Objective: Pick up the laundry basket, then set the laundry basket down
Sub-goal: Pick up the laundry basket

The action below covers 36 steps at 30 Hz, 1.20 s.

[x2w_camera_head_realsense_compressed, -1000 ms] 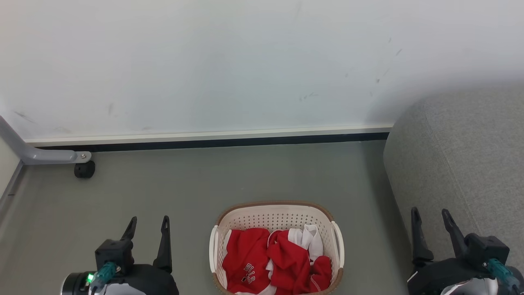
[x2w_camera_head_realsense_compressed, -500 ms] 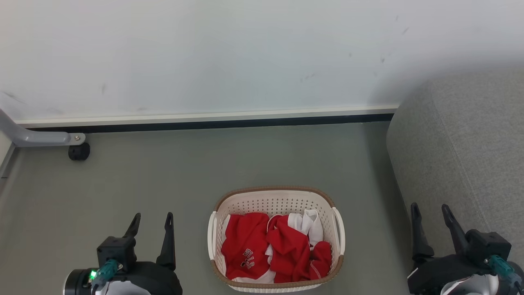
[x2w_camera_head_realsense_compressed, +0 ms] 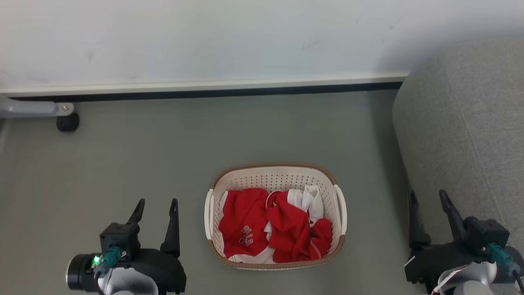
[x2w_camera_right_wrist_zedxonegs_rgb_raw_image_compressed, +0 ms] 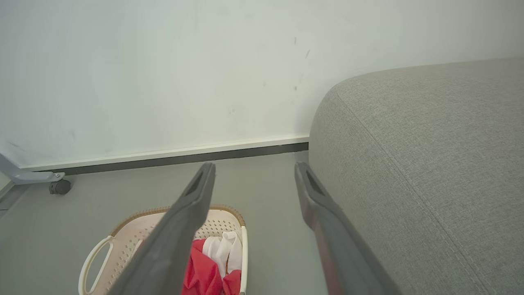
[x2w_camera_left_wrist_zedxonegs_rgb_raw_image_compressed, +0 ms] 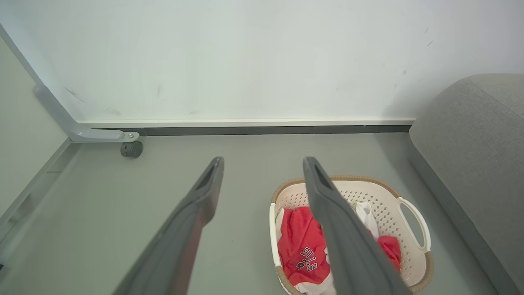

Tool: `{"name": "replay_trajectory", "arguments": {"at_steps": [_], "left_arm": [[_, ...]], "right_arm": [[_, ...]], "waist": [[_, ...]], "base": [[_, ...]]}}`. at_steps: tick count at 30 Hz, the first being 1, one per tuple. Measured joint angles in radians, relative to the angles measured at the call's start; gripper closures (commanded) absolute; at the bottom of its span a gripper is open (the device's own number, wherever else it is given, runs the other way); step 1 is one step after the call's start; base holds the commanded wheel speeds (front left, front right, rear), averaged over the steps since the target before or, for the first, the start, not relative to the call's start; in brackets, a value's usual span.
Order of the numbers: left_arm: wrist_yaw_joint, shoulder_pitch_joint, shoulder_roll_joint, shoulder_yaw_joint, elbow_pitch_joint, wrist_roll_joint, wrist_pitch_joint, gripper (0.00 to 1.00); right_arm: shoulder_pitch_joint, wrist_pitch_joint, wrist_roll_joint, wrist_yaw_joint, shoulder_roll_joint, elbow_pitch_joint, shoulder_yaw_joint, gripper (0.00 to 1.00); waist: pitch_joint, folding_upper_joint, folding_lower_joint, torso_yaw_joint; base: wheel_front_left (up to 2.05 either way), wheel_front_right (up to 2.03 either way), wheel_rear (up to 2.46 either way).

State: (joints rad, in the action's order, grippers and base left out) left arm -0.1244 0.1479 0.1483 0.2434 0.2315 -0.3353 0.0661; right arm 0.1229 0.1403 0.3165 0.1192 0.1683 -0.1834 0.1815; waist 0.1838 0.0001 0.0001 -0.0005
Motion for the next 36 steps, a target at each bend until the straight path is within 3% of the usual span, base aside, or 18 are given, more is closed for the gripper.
{"name": "replay_trajectory", "arguments": {"at_steps": [19, 36], "left_arm": [[0.003, 0.123, -0.005, 0.014, -0.009, 0.02, -0.021, 0.0], [0.037, 0.263, -0.019, 0.039, 0.013, 0.029, -0.038, 0.0]], "right_arm": [[0.099, -0.016, -0.009, 0.001, 0.007, 0.022, -0.005, 0.0], [0.216, -0.026, -0.02, -0.001, 0.012, 0.014, 0.006, 0.0]], "waist": [[0.203, 0.0001, 0.0001, 0.002], [0.4, 0.0001, 0.0001, 0.012]], "base": [[0.0, 0.0, 0.0], [0.0, 0.0, 0.0]]}}
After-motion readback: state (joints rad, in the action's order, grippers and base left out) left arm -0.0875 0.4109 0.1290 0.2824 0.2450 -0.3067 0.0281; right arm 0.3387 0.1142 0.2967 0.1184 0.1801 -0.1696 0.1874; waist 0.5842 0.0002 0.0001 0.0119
